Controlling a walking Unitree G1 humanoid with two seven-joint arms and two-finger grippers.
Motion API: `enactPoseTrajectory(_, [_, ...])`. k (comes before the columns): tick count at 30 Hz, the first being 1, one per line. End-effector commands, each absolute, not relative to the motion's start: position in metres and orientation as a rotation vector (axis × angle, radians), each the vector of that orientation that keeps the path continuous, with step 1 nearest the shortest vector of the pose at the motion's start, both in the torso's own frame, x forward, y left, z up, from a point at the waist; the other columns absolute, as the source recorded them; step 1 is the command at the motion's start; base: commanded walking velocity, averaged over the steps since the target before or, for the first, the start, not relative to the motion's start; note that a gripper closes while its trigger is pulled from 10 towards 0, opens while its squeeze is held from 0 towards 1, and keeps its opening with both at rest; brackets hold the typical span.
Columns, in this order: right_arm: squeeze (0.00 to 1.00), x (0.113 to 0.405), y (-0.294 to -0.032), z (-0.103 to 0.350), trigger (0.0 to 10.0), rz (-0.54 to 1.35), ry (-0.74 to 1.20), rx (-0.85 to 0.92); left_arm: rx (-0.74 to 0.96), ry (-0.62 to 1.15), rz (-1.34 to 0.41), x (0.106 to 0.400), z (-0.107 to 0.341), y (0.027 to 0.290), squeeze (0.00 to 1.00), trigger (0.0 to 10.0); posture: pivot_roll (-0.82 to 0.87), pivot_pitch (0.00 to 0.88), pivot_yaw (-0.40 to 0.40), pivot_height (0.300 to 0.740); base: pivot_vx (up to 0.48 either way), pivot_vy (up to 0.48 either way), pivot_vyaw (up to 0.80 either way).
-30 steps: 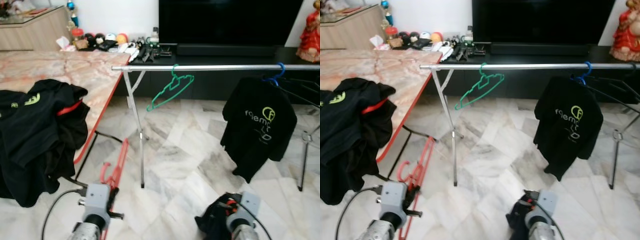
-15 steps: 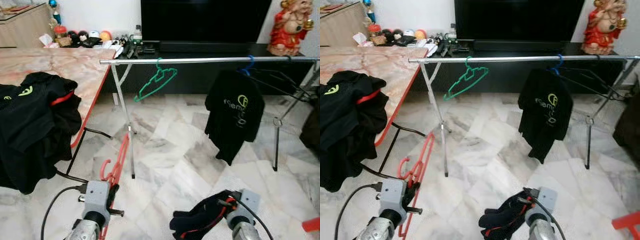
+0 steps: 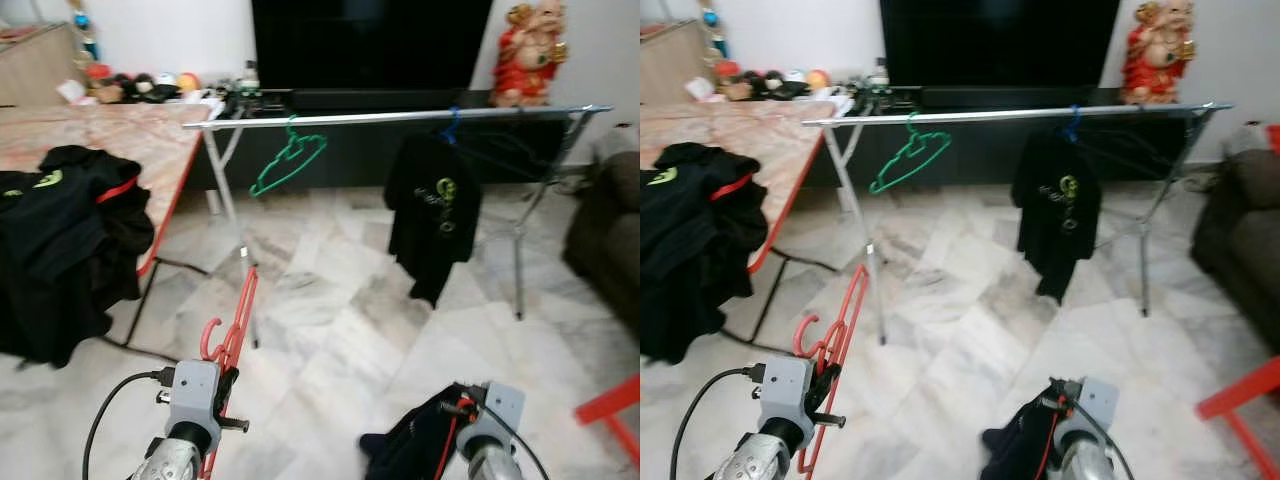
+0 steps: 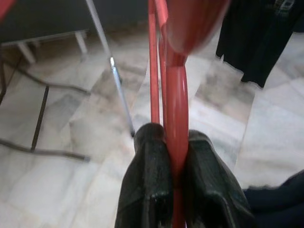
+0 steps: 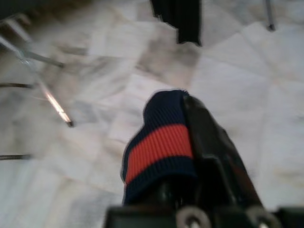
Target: Hang hanger
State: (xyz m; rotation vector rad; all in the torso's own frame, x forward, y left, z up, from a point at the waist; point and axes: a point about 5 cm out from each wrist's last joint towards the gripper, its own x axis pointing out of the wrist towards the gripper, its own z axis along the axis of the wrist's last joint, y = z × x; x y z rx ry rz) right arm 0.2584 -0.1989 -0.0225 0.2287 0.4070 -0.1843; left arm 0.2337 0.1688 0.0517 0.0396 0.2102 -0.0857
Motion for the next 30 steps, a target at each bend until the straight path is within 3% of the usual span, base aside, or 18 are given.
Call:
enactPoseTrajectory(1, [0.0,0.264,-0.2,-0.016,10.0,-0.181,0.374,0.218,0.036,0.202,-0.088,0.236,0.055,0.168,0.0,10.0,0.03,0.035,0.013,0.74,0.0,0.48,0.0])
enactPoseTrajectory(12, [0.0,0.28,-0.197,-0.002,10.0,-0.136,0.32,0.173,0.035,0.225,-0.183,0.239,0.054,0.158,0.0,10.0,0.03,0.033,0.023,0.74,0.0,0.087,0.0])
enactPoseTrajectory(15, [0.0,0.294,-0.195,0.01,10.0,-0.114,0.301,0.147,0.096,0.341,-0.345,0.237,0.042,0.148,0.0,10.0,0.03,0.034,0.029,0.74,0.0,0.0,0.0])
enactPoseTrajectory(22, [0.0,0.322,-0.192,0.036,10.0,-0.067,0.269,0.04,0.229,0.646,-0.514,0.239,0.018,0.152,0.0,10.0,0.03,0.02,0.04,0.74,0.0,0.0,0.0])
enactPoseTrajectory(30, [0.0,0.345,-0.183,0.055,10.0,-0.024,0.336,-0.089,0.352,0.754,-0.802,0.257,0.021,0.142,0.0,10.0,0.02,0.017,0.057,0.74,0.0,0.0,0.0])
